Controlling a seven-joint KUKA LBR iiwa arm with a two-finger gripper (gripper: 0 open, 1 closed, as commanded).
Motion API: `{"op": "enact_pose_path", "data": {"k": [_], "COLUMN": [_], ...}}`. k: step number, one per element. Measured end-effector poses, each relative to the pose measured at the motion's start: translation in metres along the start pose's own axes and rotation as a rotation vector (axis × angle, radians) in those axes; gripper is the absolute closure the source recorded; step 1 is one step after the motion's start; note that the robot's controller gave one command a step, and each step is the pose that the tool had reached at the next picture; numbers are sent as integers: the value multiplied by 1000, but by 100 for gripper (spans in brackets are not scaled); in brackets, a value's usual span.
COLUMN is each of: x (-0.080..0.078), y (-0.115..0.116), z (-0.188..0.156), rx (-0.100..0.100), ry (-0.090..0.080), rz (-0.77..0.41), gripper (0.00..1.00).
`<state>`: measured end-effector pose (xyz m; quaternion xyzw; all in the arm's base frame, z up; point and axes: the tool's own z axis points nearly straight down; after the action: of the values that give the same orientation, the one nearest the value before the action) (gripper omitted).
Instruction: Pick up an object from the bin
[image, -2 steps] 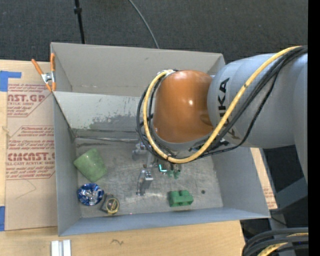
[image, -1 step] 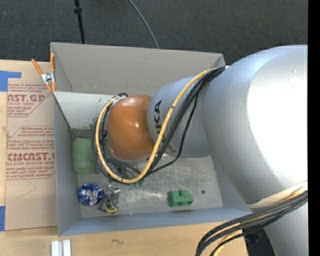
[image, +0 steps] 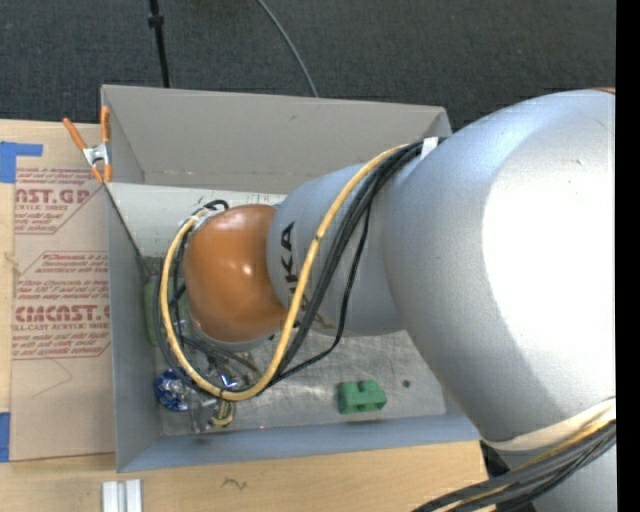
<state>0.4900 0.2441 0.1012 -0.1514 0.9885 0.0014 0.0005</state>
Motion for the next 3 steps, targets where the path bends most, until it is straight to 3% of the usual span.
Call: {"op": "enact_pose_path", "data": {"k": [1, 2, 3], "x": [10, 7, 6], "y": [-13, -3, -3], "z": [1, 29, 29], "rx": [2, 0, 1], "ry": [2, -14, -3], "rz": [104, 131, 131], "gripper": [0, 0, 0]}}
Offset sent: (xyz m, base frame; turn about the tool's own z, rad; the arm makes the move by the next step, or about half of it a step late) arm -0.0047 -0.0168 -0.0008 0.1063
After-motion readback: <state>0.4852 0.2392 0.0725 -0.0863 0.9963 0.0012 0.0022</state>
